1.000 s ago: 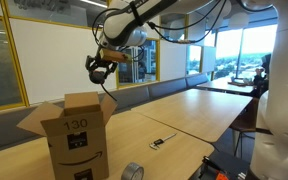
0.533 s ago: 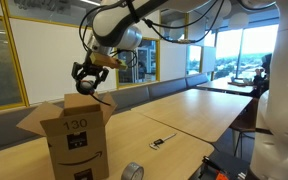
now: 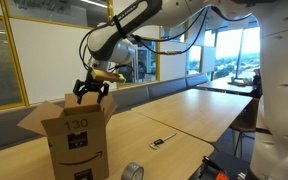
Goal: Put the objects to the right of the box in the box
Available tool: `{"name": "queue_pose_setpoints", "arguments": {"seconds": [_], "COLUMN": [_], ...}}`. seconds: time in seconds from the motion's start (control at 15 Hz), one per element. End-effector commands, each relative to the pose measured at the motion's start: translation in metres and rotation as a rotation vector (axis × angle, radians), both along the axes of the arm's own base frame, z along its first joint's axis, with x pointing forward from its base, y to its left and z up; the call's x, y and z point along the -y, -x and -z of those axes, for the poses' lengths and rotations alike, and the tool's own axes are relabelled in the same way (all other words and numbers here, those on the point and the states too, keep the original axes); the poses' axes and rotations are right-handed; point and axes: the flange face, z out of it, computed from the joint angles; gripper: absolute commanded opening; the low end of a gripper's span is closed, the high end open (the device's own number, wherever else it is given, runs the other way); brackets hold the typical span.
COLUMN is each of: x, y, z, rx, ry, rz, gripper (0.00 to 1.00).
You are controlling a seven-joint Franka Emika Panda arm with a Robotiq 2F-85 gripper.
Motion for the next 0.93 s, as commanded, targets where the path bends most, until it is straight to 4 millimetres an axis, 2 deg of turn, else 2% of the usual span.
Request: {"name": "queue_pose_setpoints", "arguments": {"seconds": [0.0,0.27,0.53,0.87], "x": [0.003,0.013,0.033,0.057], "y": [-0.022,-0.028,-0.011,0.031], "z": [0.000,-0.001,-0.019,-0.041], "rx": [-0.039,-0.072,-0.076,-0.057], "ry": [-0.017,0.003,0.074,0.130], "rz": [-0.006,0.023,0.078,0.136], "gripper": [1.00,1.00,1.00,1.00]}}
